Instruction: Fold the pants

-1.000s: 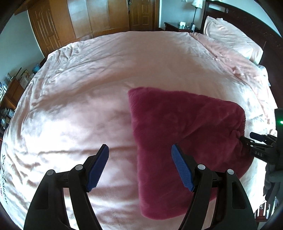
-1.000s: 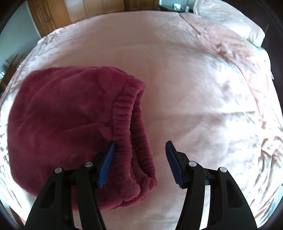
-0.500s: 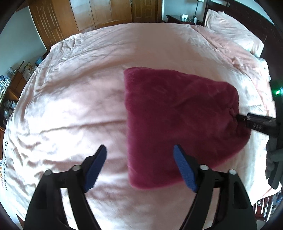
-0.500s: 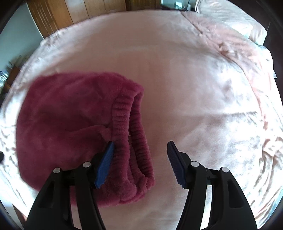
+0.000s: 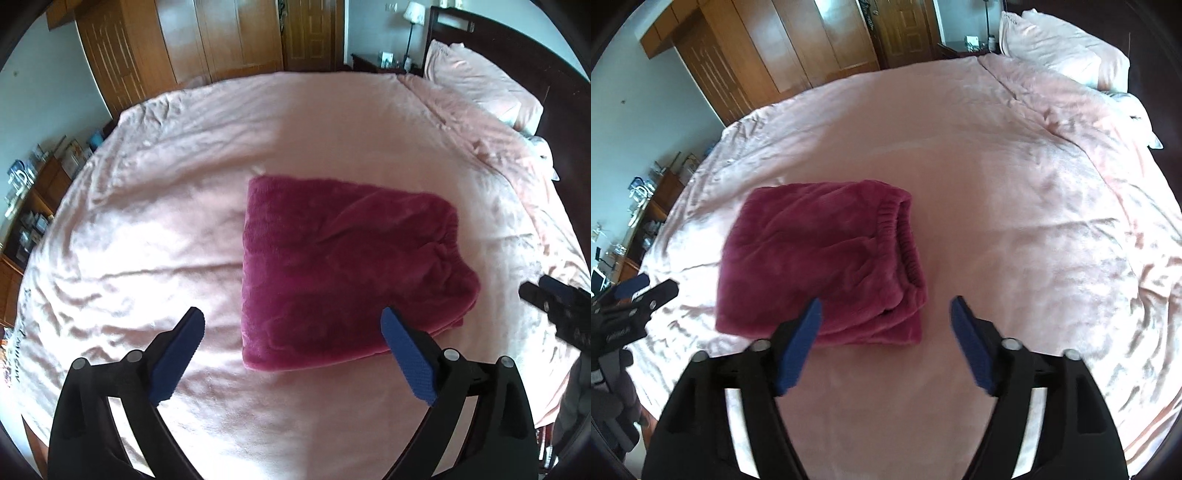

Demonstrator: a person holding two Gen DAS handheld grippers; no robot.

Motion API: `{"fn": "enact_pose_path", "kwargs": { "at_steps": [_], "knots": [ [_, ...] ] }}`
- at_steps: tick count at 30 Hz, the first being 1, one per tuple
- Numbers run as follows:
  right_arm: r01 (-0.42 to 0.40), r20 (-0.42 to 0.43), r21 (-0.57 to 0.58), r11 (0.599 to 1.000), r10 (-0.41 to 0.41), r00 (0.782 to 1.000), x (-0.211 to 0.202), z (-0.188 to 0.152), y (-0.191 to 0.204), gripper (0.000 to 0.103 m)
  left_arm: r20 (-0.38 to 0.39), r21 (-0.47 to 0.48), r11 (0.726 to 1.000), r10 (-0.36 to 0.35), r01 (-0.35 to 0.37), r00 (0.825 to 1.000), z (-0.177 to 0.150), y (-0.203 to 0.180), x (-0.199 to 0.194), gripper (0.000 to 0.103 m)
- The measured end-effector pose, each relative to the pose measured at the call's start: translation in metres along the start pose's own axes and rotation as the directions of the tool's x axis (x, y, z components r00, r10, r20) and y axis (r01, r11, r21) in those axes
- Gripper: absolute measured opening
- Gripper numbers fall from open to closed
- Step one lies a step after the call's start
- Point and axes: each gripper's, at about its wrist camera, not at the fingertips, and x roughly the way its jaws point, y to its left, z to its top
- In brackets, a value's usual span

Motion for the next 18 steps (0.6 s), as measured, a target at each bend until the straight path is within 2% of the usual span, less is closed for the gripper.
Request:
{"fn": "enact_pose_path", "kwargs": {
  "at_steps": [2, 4, 9, 15, 18],
  "knots": [
    [-0.018, 0.026, 0.004, 1.000, 0.018, 0.999, -0.018, -0.003, 0.004, 0.096, 0.020, 0.001, 1.000, 0.012, -0.012, 1.000, 0.001, -0.006, -0.013, 0.098],
    [-0.025, 0.046, 0.004, 1.000, 0.025, 0.999, -0.031, -0.004, 0.010, 0.100, 0.028, -0.008, 0.999, 0.036, -0.035, 0.999, 0.002, -0.009, -0.022, 0.098],
    [0.002, 0.077, -0.040, 0.999, 0.002, 0.997, -0.064, -0.002, 0.030, 0.100, 0.058, -0.044, 0.998, 0.056, -0.053, 0.997, 0.004, -0.009, -0.046, 0.098],
    [0.066, 0.198, -0.171, 0.983, -0.031, 0.980, -0.098, -0.007, 0.067, 0.100, 0.156, -0.061, 0.996, 0.077, -0.068, 0.985, 0.005, -0.006, -0.085, 0.098],
    [0.083, 0.239, -0.195, 0.977, -0.035, 0.971, -0.106, -0.007, 0.079, 0.100, 0.190, -0.079, 0.990, 0.129, -0.116, 0.973, 0.007, -0.005, -0.099, 0.098]
  ]
}}
